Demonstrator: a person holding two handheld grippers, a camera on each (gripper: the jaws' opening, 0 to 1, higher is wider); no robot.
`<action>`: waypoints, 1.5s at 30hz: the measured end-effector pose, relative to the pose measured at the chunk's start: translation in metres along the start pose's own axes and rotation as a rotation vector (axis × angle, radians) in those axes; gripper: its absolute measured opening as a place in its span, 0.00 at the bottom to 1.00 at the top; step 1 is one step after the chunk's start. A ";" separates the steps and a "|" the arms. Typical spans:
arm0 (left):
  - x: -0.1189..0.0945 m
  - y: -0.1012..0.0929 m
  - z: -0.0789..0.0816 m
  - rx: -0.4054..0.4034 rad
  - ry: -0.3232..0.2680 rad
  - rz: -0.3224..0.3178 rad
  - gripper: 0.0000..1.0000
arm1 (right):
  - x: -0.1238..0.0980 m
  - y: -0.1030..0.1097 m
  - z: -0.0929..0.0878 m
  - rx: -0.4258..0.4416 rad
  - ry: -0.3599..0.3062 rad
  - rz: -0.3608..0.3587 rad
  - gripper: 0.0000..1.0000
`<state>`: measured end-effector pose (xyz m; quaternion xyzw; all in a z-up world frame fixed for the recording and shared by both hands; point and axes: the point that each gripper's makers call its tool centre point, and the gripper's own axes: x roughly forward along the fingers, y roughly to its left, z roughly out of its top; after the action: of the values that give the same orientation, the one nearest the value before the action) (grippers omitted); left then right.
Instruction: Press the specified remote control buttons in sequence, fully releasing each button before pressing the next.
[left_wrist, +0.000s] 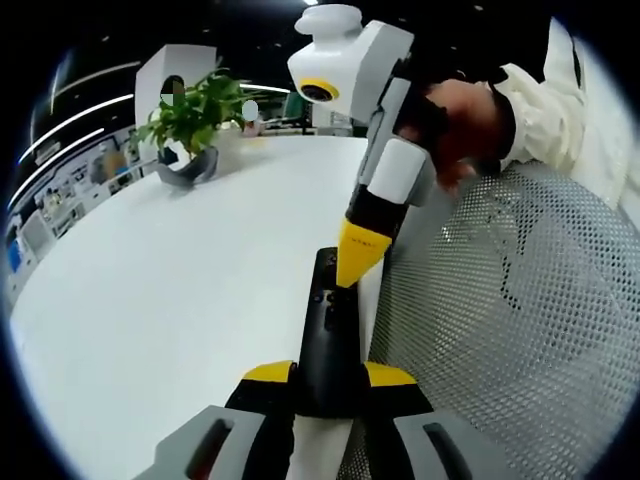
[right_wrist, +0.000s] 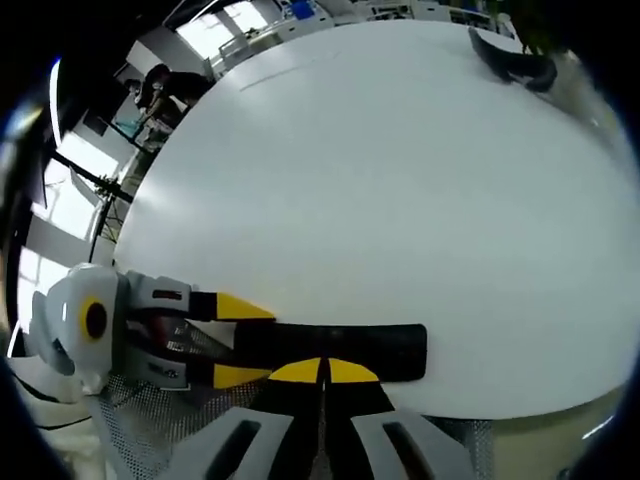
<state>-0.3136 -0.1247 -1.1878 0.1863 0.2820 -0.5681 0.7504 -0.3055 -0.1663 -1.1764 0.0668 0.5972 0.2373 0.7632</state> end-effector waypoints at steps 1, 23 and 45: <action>0.000 0.000 0.000 0.000 0.000 0.000 0.24 | 0.000 0.000 -0.001 -0.002 0.000 -0.001 0.00; 0.000 0.000 0.000 0.013 -0.002 0.001 0.24 | 0.010 0.002 -0.005 -0.024 0.048 -0.006 0.00; 0.001 0.000 0.000 0.033 -0.002 0.000 0.25 | 0.011 0.000 -0.006 -0.054 0.045 -0.024 0.00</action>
<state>-0.3139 -0.1249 -1.1884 0.1983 0.2720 -0.5727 0.7475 -0.3094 -0.1621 -1.1878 0.0335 0.6084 0.2459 0.7538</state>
